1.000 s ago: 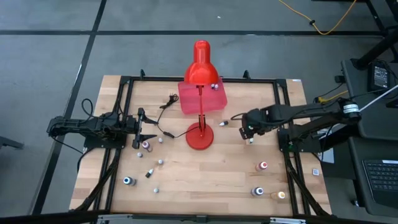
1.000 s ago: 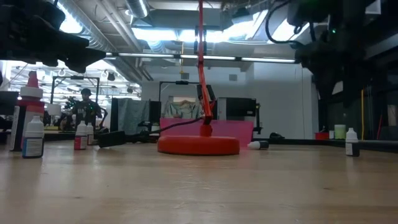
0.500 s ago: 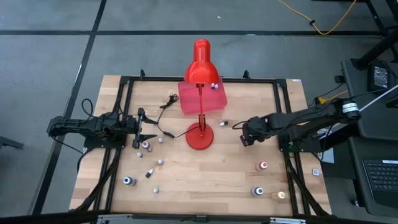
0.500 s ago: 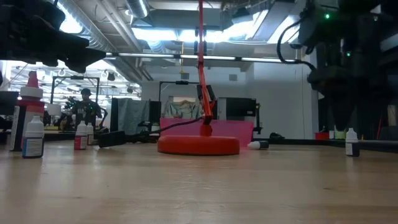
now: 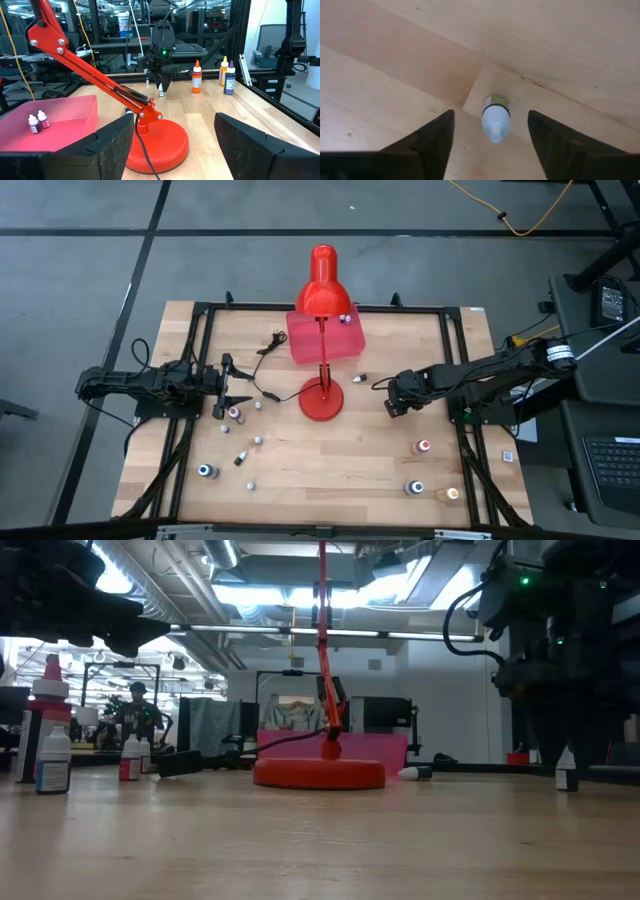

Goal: Pick & Place food coloring
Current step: Put the small green food coloring bottle into the red bin

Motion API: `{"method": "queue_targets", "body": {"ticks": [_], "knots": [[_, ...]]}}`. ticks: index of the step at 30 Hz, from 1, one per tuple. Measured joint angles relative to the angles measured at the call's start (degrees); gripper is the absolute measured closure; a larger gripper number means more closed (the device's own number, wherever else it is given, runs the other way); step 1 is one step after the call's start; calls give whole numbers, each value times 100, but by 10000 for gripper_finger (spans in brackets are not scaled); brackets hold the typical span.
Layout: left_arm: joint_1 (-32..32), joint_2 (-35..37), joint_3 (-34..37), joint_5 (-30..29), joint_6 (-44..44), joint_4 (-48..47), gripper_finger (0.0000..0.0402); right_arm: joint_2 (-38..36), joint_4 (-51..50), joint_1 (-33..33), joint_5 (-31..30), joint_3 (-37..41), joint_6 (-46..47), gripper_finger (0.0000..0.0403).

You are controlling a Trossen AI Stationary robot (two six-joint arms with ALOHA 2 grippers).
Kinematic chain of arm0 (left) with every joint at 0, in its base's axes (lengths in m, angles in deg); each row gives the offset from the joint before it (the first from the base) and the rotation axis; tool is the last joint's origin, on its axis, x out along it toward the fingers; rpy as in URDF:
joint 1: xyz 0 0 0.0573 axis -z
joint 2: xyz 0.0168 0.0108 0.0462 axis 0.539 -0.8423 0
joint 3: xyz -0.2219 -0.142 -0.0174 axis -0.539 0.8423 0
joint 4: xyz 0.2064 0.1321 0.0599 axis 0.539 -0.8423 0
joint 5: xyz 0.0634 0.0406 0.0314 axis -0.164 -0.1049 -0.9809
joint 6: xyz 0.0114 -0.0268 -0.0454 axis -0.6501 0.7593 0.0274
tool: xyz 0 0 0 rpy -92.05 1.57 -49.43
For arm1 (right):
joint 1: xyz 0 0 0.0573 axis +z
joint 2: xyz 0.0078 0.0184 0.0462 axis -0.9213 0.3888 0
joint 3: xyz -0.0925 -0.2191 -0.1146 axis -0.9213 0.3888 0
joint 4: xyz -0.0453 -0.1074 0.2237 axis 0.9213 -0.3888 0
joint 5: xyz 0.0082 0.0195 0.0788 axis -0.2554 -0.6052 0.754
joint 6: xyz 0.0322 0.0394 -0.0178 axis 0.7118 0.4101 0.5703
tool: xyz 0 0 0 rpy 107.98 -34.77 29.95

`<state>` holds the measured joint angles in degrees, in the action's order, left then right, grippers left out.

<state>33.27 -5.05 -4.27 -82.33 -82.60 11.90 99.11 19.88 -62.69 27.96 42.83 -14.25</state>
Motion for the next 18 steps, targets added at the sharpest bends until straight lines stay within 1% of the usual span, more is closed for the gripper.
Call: {"method": "queue_targets", "body": {"ticks": [6,14,18], "knots": [[1,1,0,1,0,0,128,0,-4,0,0,0,4,233],[0,1,-2,-1,0,0,129,-2,-28,0,-13,-13,-9,342],[0,1,0,1,0,0,128,-3,-23,0,-46,-15,-58,344]]}}
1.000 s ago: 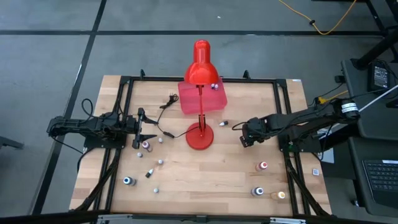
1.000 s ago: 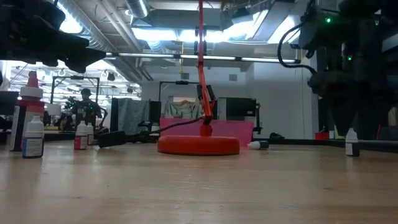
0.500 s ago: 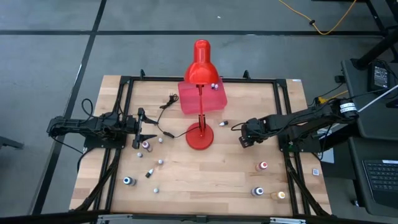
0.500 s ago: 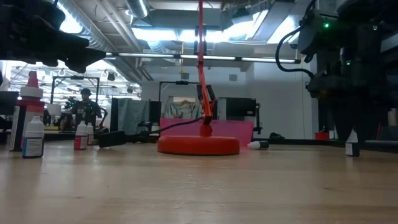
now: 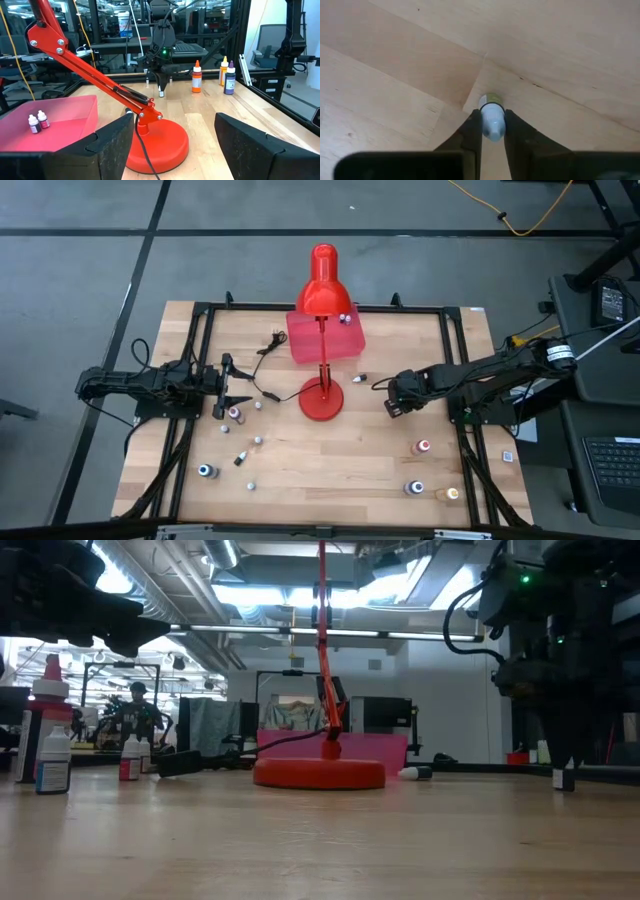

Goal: Pick & Place food coloring
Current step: Put the small green food coloring bottle into the red bin

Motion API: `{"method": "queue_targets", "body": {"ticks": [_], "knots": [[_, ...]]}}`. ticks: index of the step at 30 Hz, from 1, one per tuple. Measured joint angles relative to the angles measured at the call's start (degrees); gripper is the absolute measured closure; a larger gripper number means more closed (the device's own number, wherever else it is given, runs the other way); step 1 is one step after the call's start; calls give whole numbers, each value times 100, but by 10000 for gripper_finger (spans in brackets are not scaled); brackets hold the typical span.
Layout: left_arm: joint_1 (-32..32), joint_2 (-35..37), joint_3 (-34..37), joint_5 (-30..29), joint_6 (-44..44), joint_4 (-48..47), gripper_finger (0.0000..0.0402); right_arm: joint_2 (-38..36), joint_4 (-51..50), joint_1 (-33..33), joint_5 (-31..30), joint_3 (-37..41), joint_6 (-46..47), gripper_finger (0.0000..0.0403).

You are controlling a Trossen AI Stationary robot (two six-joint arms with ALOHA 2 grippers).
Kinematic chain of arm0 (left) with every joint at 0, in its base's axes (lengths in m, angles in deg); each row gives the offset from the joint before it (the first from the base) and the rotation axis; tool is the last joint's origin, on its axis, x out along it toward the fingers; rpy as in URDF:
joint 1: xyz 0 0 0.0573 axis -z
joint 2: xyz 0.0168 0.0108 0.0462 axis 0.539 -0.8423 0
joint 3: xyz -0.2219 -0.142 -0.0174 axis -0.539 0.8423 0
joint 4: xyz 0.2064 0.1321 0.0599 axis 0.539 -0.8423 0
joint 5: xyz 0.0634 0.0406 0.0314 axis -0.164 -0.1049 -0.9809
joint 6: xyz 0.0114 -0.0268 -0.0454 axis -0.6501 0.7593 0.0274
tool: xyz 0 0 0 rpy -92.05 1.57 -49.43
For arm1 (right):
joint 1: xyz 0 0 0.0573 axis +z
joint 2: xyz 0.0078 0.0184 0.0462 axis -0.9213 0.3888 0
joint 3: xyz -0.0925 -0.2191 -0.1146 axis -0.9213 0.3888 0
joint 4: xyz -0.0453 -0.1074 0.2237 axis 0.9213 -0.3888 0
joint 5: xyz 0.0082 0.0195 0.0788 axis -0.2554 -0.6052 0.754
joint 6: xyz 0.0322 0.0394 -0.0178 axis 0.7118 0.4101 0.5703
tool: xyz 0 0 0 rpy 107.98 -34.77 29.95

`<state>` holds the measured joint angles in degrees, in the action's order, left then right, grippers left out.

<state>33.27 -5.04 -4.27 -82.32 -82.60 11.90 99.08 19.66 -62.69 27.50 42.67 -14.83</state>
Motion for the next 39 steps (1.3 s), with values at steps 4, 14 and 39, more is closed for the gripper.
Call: {"method": "queue_targets", "body": {"ticks": [4,14,39], "knots": [[-1,-1,-1,0,0,0,130,10,-43,-51,-4,-115,-386,344],[0,-1,0,-1,0,0,129,10,-652,-780,-17,-1202,-2024,342],[1,-1,-1,-2,0,0,129,1010,-1701,-3739,-216,-4391,-5097,342]]}}
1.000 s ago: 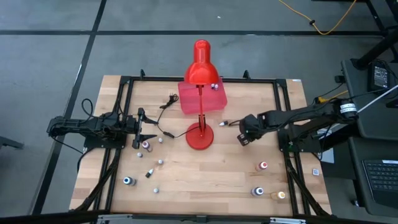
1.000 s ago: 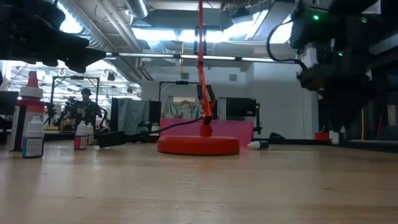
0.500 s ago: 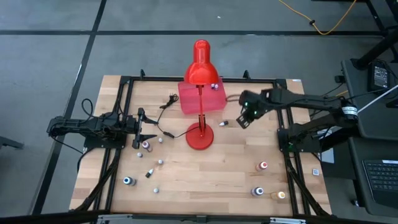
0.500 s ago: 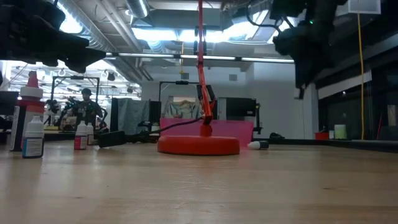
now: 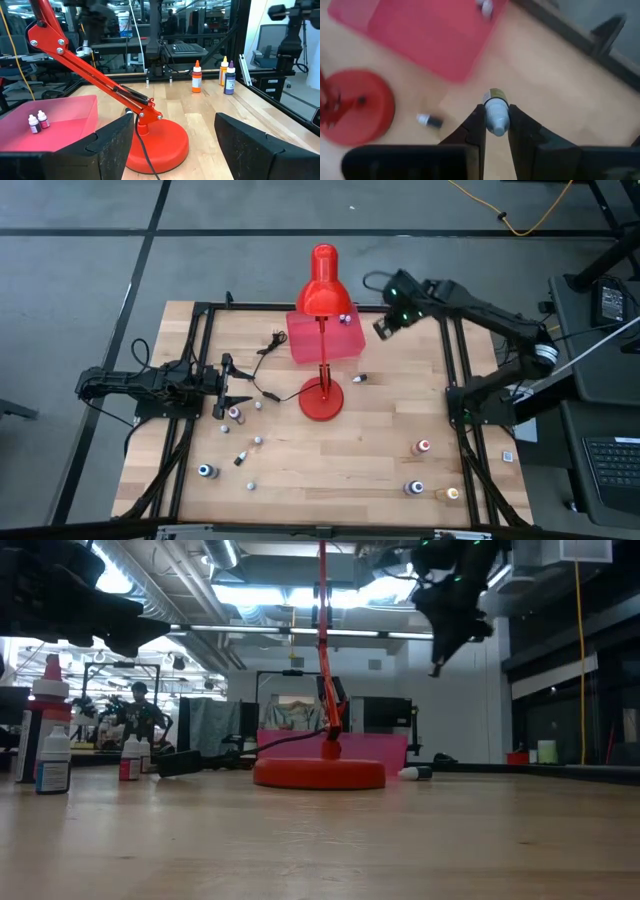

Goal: Pick & Place food coloring
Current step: Put the small green food coloring bottle into the red bin

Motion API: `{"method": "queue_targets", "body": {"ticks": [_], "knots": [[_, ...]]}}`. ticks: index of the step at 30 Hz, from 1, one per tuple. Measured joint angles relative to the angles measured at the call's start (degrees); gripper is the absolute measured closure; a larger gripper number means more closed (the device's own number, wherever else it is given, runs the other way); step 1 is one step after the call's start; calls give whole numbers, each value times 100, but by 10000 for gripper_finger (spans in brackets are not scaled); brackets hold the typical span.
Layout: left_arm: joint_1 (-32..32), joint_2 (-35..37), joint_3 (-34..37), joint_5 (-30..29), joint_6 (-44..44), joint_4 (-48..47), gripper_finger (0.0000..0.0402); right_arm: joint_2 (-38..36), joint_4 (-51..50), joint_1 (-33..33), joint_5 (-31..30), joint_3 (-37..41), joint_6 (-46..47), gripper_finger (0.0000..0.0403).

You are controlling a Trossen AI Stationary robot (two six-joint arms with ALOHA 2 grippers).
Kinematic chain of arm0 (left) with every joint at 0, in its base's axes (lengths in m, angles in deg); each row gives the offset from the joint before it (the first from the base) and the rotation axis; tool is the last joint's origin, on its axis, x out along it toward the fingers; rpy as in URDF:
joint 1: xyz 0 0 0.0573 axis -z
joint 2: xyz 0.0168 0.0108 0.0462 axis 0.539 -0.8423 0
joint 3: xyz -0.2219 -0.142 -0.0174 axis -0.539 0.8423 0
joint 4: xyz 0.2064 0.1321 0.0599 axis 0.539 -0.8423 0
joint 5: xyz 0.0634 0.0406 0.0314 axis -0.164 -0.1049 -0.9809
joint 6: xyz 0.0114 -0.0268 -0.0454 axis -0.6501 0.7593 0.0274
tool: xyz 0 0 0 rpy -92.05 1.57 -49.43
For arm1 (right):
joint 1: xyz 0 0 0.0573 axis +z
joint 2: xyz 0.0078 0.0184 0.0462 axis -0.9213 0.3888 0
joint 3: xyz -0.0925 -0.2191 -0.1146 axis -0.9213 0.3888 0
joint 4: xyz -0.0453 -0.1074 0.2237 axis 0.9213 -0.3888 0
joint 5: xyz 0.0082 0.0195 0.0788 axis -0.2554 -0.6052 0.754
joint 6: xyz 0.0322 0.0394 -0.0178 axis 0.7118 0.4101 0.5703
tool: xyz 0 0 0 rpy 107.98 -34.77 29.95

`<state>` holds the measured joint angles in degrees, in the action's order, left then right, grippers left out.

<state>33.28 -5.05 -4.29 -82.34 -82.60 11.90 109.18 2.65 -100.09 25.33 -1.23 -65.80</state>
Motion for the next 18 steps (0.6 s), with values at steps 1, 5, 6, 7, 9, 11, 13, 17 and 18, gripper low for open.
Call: {"method": "queue_targets", "body": {"ticks": [1,5,6,7,9,11,13,17,18], "knots": [[0,-1,1,2,0,0,130,160,41,-111,0,-163,-115,342],[-1,1,1,2,0,0,129,853,76,-524,15,-914,-483,342],[1,1,1,0,0,0,128,1037,78,-619,44,-1112,-608,342],[-1,-1,1,2,0,0,128,1225,84,-698,93,-1317,-747,342],[1,0,1,1,0,0,128,1614,119,-844,193,-1750,-1035,342],[0,0,1,2,0,0,128,2004,113,-958,301,-2182,-1315,342],[1,0,1,1,0,0,130,2372,108,-1039,410,-2595,-1589,342],[1,-1,1,2,0,0,129,3014,69,-1089,806,-3306,-2251,342],[0,0,0,0,0,0,128,3153,52,-1087,880,-3455,-2375,342]]}}
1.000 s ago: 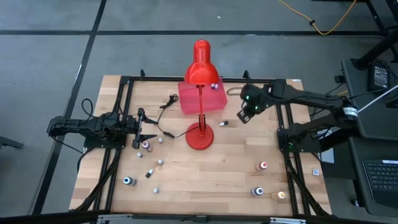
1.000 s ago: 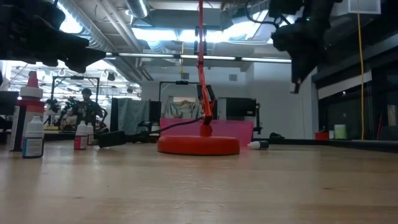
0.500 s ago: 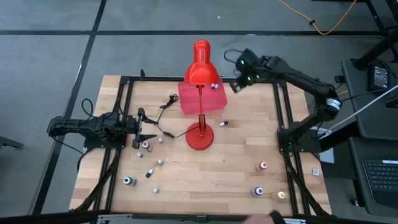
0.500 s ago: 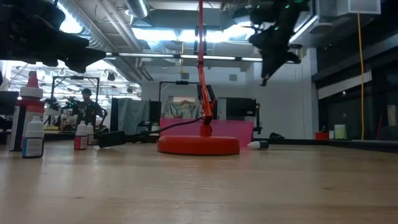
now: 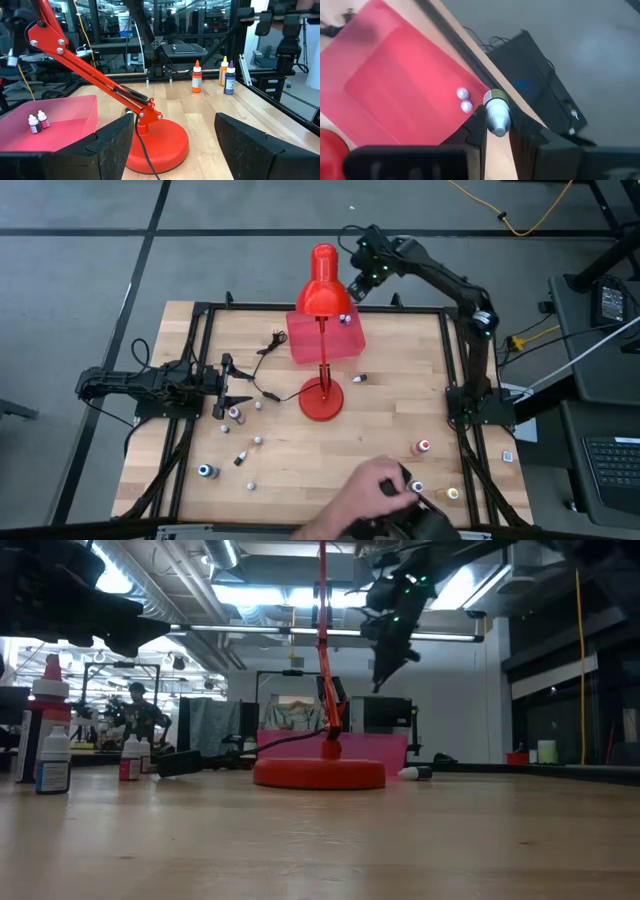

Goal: Pick & Place food coloring
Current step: Put the small green food coloring bottle into the red bin

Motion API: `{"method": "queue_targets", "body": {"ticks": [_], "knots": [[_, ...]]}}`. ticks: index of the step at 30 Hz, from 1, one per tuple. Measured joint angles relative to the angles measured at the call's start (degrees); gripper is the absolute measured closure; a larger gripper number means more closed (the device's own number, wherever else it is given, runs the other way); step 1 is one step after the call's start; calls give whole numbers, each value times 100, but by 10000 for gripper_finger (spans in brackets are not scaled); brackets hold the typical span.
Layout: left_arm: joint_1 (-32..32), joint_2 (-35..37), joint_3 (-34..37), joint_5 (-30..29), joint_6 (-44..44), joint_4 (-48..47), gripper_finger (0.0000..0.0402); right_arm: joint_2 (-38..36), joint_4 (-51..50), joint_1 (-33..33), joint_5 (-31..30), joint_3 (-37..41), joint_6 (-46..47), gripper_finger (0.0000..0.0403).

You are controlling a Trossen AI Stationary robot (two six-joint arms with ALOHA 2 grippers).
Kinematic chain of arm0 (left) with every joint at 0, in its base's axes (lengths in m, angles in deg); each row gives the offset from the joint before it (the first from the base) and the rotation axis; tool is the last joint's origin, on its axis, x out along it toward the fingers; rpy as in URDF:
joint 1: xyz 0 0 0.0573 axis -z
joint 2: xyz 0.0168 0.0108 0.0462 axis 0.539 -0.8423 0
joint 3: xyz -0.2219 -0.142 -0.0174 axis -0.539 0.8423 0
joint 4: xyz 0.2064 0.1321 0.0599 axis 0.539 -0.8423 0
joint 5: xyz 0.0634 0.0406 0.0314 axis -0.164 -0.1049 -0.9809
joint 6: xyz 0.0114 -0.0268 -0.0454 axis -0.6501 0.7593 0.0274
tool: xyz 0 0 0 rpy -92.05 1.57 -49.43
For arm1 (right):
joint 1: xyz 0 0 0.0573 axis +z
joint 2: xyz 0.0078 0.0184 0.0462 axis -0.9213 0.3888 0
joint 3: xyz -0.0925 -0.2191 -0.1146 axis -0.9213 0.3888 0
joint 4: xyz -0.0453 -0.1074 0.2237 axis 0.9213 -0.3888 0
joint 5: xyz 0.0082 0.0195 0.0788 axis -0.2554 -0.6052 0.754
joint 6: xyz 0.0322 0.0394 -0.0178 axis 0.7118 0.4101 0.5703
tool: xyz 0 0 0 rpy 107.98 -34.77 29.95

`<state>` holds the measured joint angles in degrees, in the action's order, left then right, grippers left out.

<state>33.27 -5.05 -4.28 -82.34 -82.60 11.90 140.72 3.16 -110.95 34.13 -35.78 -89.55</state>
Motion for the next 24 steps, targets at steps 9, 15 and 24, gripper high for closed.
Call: {"method": "queue_targets", "body": {"ticks": [9,15,24], "knots": [[1,1,1,2,0,0,130,691,-469,82,504,-388,-1151,342],[-1,1,1,0,0,0,128,826,-799,291,664,-388,-1731,342],[1,0,0,2,0,0,128,834,-827,484,825,-8,-2124,342]]}}
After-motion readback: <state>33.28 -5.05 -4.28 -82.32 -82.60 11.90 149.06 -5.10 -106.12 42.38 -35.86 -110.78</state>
